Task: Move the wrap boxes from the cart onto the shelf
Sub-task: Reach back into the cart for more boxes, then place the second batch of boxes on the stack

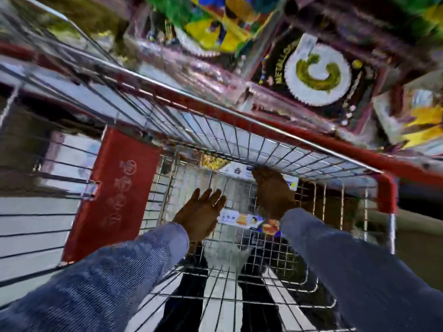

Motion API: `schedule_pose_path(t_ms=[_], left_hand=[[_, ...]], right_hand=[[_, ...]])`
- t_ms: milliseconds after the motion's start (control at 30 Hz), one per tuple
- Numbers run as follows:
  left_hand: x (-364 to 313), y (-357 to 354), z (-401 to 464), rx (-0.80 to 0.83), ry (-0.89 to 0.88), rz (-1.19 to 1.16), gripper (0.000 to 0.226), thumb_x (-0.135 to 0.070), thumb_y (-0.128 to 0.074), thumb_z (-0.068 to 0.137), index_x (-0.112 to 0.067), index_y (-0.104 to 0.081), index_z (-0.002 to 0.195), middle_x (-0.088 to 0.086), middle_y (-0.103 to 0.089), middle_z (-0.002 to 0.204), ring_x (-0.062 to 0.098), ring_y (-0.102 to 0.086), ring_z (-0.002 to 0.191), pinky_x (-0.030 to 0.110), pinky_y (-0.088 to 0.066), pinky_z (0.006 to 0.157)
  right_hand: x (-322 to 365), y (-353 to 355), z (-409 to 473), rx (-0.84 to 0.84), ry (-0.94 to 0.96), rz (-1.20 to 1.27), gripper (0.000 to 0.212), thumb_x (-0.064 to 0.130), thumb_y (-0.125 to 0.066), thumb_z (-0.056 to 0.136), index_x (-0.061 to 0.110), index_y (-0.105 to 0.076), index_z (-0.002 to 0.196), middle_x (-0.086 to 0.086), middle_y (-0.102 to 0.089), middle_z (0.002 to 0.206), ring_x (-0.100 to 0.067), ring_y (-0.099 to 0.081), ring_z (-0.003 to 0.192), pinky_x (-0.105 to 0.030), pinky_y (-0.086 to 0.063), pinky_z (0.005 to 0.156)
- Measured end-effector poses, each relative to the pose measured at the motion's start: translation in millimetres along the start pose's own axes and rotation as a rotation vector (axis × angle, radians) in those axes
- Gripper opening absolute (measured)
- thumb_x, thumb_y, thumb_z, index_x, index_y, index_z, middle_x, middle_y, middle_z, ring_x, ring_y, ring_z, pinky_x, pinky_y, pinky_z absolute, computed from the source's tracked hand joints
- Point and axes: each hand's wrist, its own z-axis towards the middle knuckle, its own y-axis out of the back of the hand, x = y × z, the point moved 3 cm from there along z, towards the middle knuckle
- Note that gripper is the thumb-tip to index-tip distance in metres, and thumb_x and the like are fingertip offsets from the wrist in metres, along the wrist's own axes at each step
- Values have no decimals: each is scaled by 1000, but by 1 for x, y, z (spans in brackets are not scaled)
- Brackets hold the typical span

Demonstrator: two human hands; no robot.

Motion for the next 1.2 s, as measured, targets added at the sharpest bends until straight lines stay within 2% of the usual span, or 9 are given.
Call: schedule_pose_path(t_ms=[133, 267, 433, 567, 667, 767, 933, 1133, 1200], left_hand=[[-9, -19, 24, 15, -44, 1, 70, -20, -57, 93, -5, -22, 152, 20, -34, 156, 41, -35, 139, 58, -27, 115], [-19, -30, 39, 27, -28, -1, 55, -1, -54, 87, -6, -40, 140, 16, -62, 123, 37, -58, 111, 54, -44, 99], [-20, -19, 31, -16, -10, -58, 49, 0, -59, 83, -8, -47, 130, 14, -64, 109, 36, -61, 98, 51, -48, 90], [-14, 8, 3, 6, -17, -87, 56, -7, -63, 86, -11, -43, 138, 15, -59, 127, 35, -56, 112, 54, -44, 96], [-11, 48, -31, 21, -18, -113, 64, -17, -64, 91, -14, -36, 148, 13, -48, 147, 32, -45, 132, 55, -37, 108], [-11, 104, -77, -108, -50, -163, 66, -25, -71, 85, -15, -45, 144, 12, -55, 142, 32, -53, 128, 46, -46, 104], [-13, 212, -152, -389, -49, -48, 61, -60, -53, 63, -23, -74, 107, 3, -79, 92, 25, -75, 78, 30, -61, 54], [-36, 375, -231, -589, 76, 16, 63, -66, -56, 53, -45, -65, 111, -3, -78, 98, 21, -72, 94, 34, -56, 72], [-45, 419, -251, -655, 66, 26, 65, -69, -53, 49, -46, -67, 109, -3, -79, 96, 23, -72, 93, 35, -57, 73]], right_hand=[[3, -16, 20, -22, -60, -170, 91, 7, -76, 70, 0, -30, 148, -21, -43, 148, -42, -45, 131, -51, -38, 110], [9, -24, 25, -91, -103, -196, 67, 3, -69, 76, -2, -44, 138, -24, -58, 129, -44, -56, 117, -51, -53, 92], [13, -19, 12, -52, -102, -74, 68, 16, -64, 84, 4, -34, 143, -17, -40, 147, -40, -45, 128, -47, -55, 78], [20, 17, -13, -88, -30, 10, 58, 21, -61, 86, 5, -42, 138, -18, -47, 142, -39, -52, 122, -45, -49, 95], [30, 65, -40, -129, 35, 3, 52, 27, -60, 85, 8, -50, 132, -16, -53, 133, -37, -53, 120, -42, -46, 98], [41, 134, -74, -185, 119, 69, 45, 31, -63, 78, 10, -61, 118, -15, -61, 119, -36, -59, 110, -40, -51, 90], [61, 265, -135, -325, 232, 67, 53, 45, -59, 76, 18, -62, 122, -11, -62, 119, -32, -57, 113, -37, -48, 91], [78, 430, -204, -479, 278, 40, 49, 45, -64, 69, 27, -66, 115, -7, -76, 98, -25, -70, 90, -38, -58, 77], [79, 479, -228, -551, 268, 17, 50, 42, -68, 70, 28, -67, 118, -6, -75, 106, -25, -68, 98, -38, -56, 83]])
